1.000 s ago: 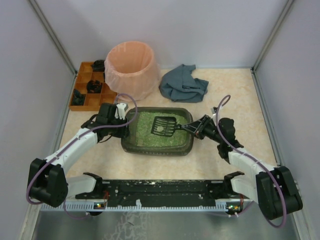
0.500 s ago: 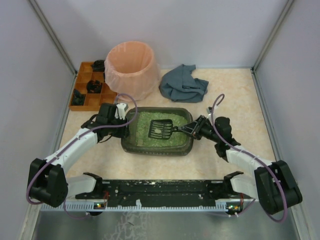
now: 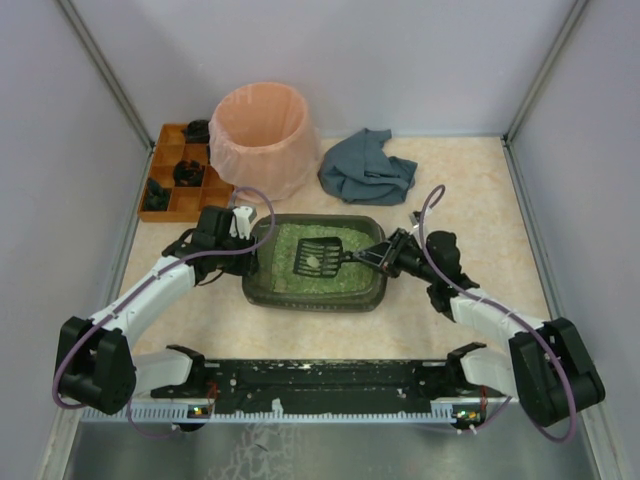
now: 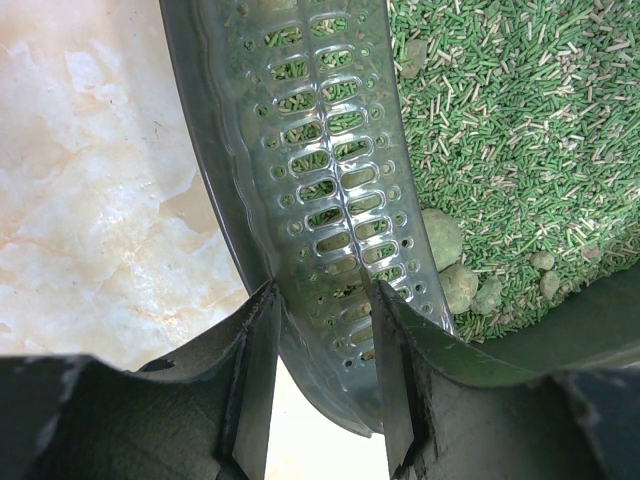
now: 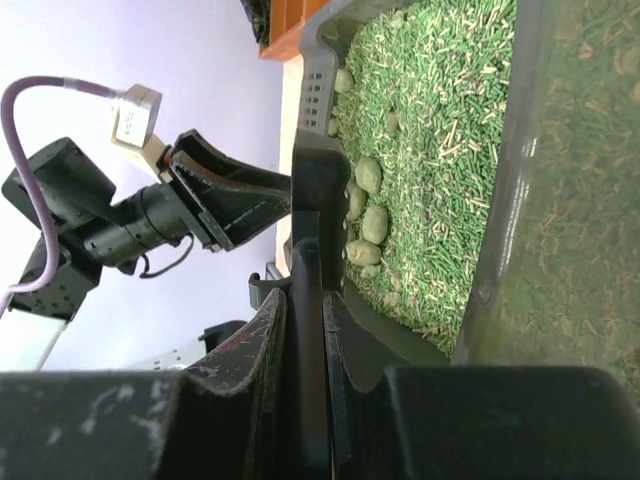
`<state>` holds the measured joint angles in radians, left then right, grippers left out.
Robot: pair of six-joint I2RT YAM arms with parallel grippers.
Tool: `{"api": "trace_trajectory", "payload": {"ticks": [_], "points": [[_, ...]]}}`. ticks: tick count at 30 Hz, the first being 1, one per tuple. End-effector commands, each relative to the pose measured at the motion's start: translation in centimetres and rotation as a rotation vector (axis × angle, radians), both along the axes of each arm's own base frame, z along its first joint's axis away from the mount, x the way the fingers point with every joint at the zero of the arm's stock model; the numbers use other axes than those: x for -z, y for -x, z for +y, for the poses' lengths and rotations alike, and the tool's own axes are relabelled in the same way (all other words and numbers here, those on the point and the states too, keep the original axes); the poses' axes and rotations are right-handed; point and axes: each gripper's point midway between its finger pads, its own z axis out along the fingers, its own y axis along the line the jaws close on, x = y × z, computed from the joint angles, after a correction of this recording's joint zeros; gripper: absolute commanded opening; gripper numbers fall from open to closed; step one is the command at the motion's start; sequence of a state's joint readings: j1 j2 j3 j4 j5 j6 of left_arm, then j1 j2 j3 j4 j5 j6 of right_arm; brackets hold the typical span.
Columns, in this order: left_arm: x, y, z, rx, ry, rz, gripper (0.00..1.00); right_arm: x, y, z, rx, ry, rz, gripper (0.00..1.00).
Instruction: Clean the litter box
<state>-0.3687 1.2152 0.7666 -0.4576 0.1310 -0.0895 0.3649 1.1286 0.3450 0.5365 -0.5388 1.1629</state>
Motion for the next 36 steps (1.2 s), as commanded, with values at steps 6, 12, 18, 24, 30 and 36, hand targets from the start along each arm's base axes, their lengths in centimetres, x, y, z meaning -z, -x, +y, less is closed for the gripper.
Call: {"api": "trace_trajectory", "payload": {"ticks": [6, 12, 18, 24, 30, 36], "points": [[-1.0, 0.0, -1.8, 0.056, 0.06, -0.011, 0.46, -4.3, -1.0, 1.0, -0.035, -0.043, -0.119, 0.0], [-1.0, 0.0, -1.8, 0.059, 0.061, -0.01, 0.47, -5.6, -2.8, 1.0, 0.029, -0.05, -0.069, 0.0], [-1.2, -0.1, -1.6, 0.051, 0.051, -0.026, 0.48, -11.2, -5.7, 1.7, 0.076, -0.112, -0.158, 0.0], [-1.3, -0.1, -1.4, 0.043, 0.045, -0.028, 0.48, -16.9, -10.2, 2.5, 0.149, -0.134, -0.207, 0.0], [-1.4, -0.2, -1.2, 0.036, 0.04, -0.034, 0.48, -20.3, -15.6, 3.5, 0.227, -0.094, -0.213, 0.0], [-1.5, -0.2, -1.3, 0.038, 0.041, -0.038, 0.48, -22.0, -20.5, 4.4, 0.327, -0.039, -0.251, 0.0]]}}
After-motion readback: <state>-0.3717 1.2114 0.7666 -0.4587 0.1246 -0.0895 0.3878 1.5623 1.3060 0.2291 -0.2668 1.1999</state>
